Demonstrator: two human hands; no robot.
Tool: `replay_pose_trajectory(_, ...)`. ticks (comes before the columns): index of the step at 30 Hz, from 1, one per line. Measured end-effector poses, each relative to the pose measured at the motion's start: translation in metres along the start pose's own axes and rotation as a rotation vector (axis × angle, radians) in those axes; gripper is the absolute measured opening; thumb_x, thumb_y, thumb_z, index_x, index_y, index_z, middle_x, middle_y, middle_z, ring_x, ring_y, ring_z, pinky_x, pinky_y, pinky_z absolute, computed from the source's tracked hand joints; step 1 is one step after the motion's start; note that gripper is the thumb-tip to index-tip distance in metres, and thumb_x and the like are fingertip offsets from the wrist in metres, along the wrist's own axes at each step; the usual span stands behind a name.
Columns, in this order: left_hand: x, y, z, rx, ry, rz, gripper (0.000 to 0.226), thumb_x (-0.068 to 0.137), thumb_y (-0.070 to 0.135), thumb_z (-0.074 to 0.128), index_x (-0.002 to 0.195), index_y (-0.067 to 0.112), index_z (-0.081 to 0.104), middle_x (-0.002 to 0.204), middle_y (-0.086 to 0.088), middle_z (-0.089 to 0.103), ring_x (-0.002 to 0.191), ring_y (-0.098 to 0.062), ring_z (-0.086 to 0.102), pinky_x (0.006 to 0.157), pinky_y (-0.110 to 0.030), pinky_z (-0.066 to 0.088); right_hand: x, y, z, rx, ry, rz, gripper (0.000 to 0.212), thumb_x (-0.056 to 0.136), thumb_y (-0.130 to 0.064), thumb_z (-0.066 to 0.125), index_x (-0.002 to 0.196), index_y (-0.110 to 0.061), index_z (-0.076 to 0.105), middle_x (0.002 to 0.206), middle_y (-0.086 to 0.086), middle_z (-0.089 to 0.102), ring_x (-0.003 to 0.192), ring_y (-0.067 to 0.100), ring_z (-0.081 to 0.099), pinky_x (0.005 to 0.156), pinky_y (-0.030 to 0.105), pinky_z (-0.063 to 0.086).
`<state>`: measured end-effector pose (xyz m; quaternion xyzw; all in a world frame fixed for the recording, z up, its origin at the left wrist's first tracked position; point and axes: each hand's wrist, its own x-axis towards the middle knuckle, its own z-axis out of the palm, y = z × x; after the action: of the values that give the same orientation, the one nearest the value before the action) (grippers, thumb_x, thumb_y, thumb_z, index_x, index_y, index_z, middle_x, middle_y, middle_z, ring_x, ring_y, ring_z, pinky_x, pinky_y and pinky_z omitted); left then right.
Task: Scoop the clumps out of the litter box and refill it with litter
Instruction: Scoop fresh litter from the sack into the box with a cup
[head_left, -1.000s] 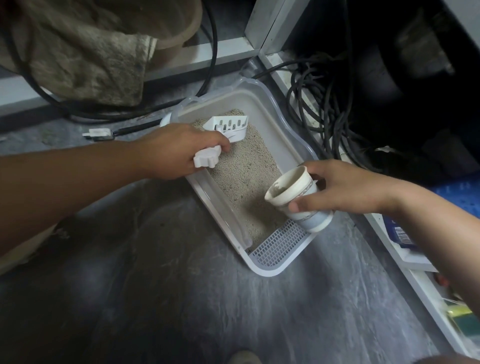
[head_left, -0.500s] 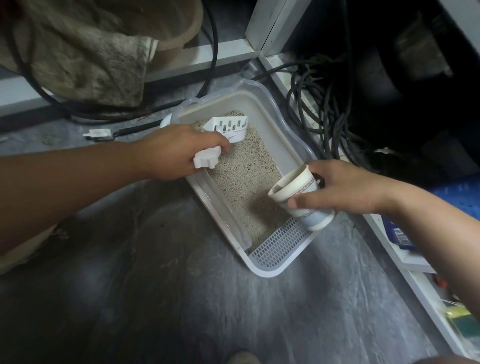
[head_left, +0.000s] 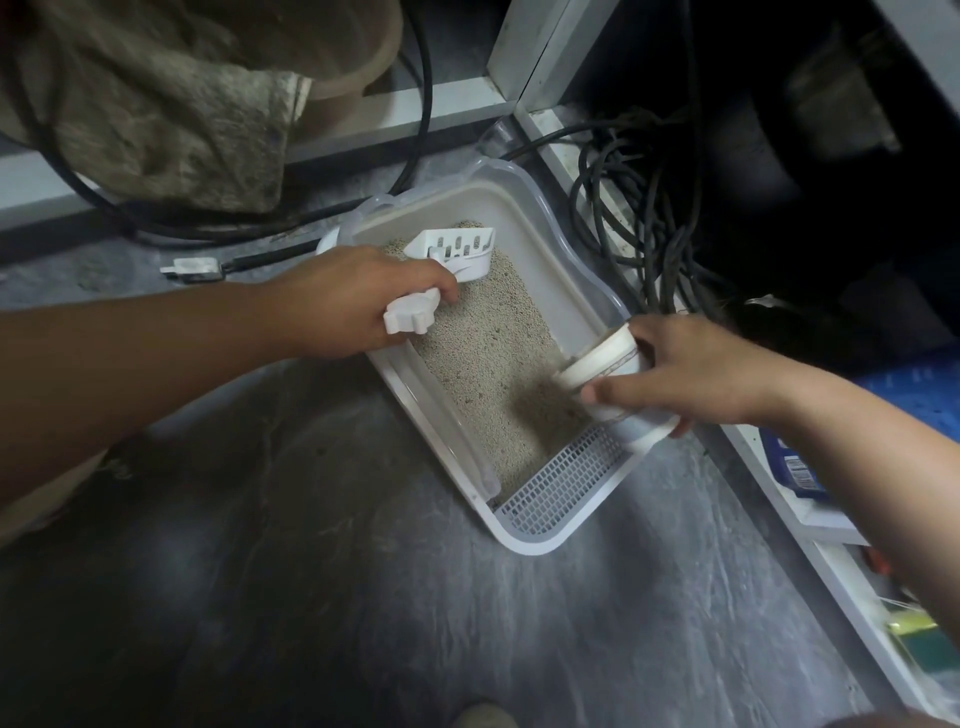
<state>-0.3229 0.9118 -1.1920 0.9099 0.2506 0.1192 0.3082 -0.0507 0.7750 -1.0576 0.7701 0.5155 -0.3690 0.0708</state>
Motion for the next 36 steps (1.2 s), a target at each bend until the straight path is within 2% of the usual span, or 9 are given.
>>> replay_pose_trajectory(4,0.0,-0.001,0.0,0.008,0.005,0.001,0.047,0.086,0.025,0.073,0.127,0.038,0.054,0.112,0.0,0.071,0.098,-0.025,0.066,0.082,-0.045,0.053,0.004,0.004,-0.003,-0.015,0.082,0.044,0.046,0.072,-0.043,0.085,0.096,-0.013,0.062,0.092,0.011,0.068,0.074,0.031,0.073,0.052,0.051,0.061)
replay_pose_trajectory(8,0.0,-0.002,0.002,0.01,0.022,0.012,0.047,0.085,0.023,0.073,0.128,0.034,0.057,0.112,-0.001,0.072,0.098,-0.026,0.067,0.082,-0.044,0.054,0.002,0.005,0.0,-0.027,-0.022,0.029,0.043,0.073,-0.043,0.086,0.097,-0.015,0.064,0.091,0.008,0.068,0.073,0.024,0.072,0.053,0.046,0.061)
replay_pose_trajectory(13,0.0,-0.002,0.003,0.008,0.033,0.04,0.048,0.084,0.022,0.075,0.125,0.037,0.053,0.11,-0.002,0.072,0.097,-0.028,0.067,0.08,-0.047,0.054,0.004,0.006,-0.005,-0.031,0.035,0.04,0.043,0.071,-0.043,0.086,0.096,-0.016,0.063,0.092,0.008,0.069,0.076,0.027,0.073,0.054,0.049,0.062)
replay_pose_trajectory(18,0.0,-0.004,0.002,0.004,0.035,0.039,0.047,0.085,0.023,0.074,0.126,0.035,0.055,0.113,-0.002,0.071,0.101,-0.028,0.067,0.083,-0.046,0.054,0.002,0.008,-0.001,-0.075,-0.012,0.048,0.042,0.07,-0.044,0.086,0.096,-0.018,0.065,0.092,0.005,0.067,0.076,0.023,0.071,0.052,0.046,0.062)
replay_pose_trajectory(21,0.001,-0.004,0.003,0.008,0.035,0.038,0.046,0.086,0.025,0.073,0.126,0.036,0.055,0.113,-0.001,0.071,0.101,-0.027,0.067,0.083,-0.045,0.054,0.003,0.009,-0.003,-0.136,0.013,0.065,0.046,0.066,-0.049,0.085,0.093,-0.019,0.064,0.09,0.006,0.068,0.074,0.026,0.072,0.051,0.047,0.061)
replay_pose_trajectory(24,0.001,-0.005,0.004,0.007,0.035,0.044,0.045,0.086,0.025,0.073,0.126,0.034,0.056,0.112,-0.001,0.071,0.1,-0.027,0.067,0.082,-0.045,0.054,0.002,0.01,-0.001,-0.069,-0.024,0.046,0.045,0.07,-0.045,0.087,0.098,-0.017,0.065,0.092,0.006,0.068,0.076,0.024,0.072,0.052,0.047,0.061)
replay_pose_trajectory(30,0.002,-0.008,0.005,-0.009,0.045,0.041,0.046,0.085,0.023,0.073,0.128,0.031,0.06,0.111,0.001,0.071,0.097,-0.022,0.065,0.078,-0.03,0.044,-0.001,0.01,-0.004,-0.131,-0.002,0.05,0.041,0.07,-0.047,0.085,0.091,-0.02,0.064,0.087,0.004,0.067,0.074,0.023,0.071,0.054,0.043,0.061)
replay_pose_trajectory(36,0.002,-0.007,0.005,-0.006,0.039,0.041,0.045,0.086,0.024,0.073,0.127,0.033,0.058,0.11,0.0,0.071,0.096,-0.024,0.065,0.079,-0.036,0.05,-0.001,0.011,-0.005,-0.174,0.042,0.048,0.042,0.069,-0.051,0.084,0.088,-0.021,0.061,0.086,0.003,0.067,0.072,0.022,0.069,0.056,0.039,0.06)
